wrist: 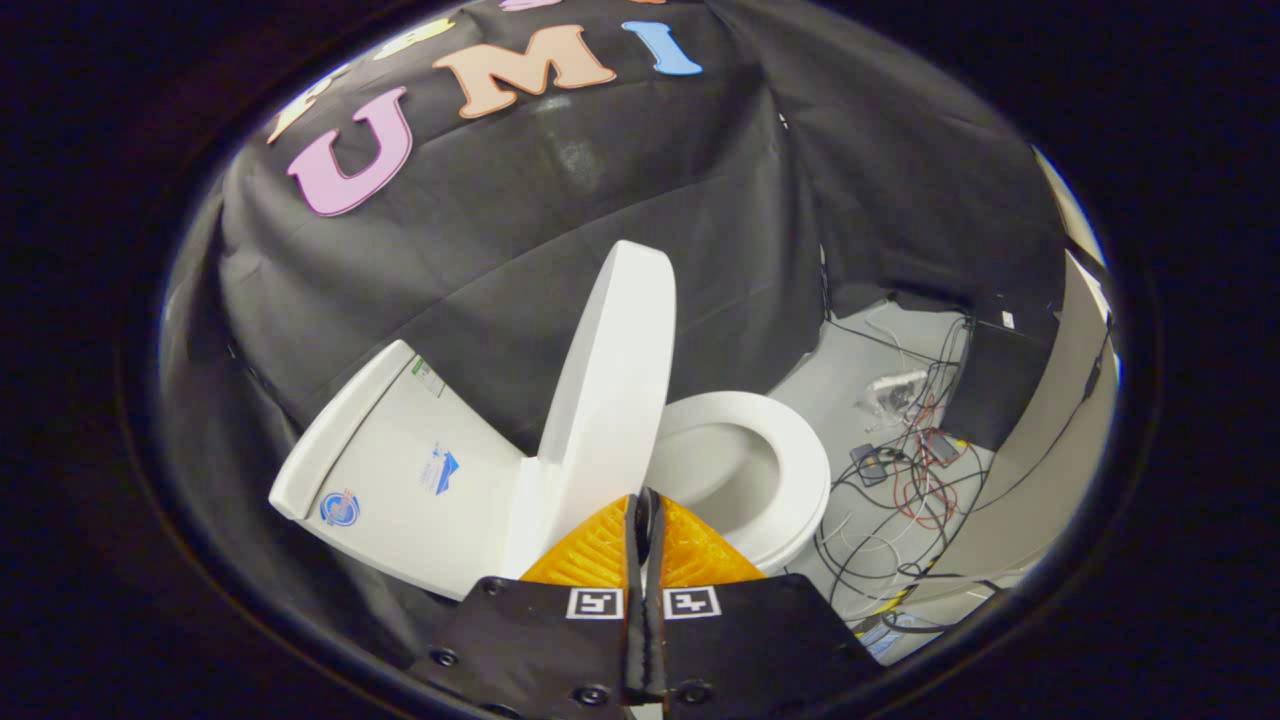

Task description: Open the toilet lid.

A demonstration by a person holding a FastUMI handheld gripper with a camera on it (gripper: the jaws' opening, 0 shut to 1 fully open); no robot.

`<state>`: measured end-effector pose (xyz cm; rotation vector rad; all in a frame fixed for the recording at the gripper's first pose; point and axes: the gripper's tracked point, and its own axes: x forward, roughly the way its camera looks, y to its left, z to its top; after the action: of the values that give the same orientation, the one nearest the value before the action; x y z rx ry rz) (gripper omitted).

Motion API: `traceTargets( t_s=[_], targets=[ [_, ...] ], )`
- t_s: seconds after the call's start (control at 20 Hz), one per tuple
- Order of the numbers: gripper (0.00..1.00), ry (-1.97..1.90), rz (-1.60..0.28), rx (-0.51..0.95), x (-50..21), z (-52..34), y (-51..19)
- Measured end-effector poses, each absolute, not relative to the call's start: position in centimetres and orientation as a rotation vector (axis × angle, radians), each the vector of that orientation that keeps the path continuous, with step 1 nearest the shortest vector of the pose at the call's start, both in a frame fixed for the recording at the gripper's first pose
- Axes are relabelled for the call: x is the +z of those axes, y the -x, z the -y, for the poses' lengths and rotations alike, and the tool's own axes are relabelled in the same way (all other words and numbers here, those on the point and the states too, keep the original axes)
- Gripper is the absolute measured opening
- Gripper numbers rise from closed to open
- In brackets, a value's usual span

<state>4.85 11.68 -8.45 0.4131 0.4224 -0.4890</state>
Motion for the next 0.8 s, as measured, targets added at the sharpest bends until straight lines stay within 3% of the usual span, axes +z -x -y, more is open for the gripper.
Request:
traceTargets(
  t_s=[0.8],
  targets=[
    [0.0, -0.253, -0.391, -0.454, -4.5, -15.3, -6.7]
  ],
)
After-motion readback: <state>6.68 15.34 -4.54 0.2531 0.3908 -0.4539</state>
